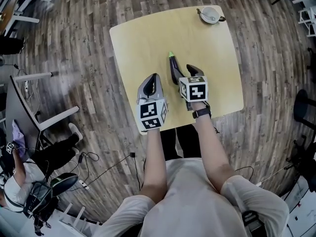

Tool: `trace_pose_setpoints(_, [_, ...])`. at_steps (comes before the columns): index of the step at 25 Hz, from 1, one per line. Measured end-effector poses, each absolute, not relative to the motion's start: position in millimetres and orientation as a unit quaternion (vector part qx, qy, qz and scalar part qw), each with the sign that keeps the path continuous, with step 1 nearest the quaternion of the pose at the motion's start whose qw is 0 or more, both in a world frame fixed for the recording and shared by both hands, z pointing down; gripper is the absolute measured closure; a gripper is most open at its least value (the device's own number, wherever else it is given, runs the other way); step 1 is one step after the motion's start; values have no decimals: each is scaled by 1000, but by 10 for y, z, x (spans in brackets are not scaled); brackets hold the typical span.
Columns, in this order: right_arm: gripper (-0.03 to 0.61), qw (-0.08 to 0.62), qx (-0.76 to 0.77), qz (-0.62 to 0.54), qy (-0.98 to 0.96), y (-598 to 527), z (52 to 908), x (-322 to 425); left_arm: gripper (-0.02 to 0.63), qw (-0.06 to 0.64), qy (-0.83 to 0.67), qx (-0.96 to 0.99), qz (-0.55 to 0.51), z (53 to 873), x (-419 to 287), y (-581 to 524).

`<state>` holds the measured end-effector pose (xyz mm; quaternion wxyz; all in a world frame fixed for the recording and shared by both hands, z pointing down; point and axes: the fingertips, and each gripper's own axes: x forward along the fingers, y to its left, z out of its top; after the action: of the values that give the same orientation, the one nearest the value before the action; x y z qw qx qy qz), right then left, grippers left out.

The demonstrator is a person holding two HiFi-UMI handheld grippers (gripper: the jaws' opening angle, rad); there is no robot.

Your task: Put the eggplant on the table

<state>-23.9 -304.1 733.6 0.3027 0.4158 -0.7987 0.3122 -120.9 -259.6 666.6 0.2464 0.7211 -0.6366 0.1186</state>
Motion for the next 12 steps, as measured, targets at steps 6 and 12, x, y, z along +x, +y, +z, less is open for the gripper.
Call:
trace_pose_setpoints(6, [373, 276, 420, 292, -814, -3002, 6920, -197, 604, 232, -648, 718, 105, 6346, -1273, -2519])
trace_pose_setpoints(12, [380, 254, 429, 277, -821, -2923, 6572, -69, 604, 212, -649, 725, 91, 6003, -1209, -2489])
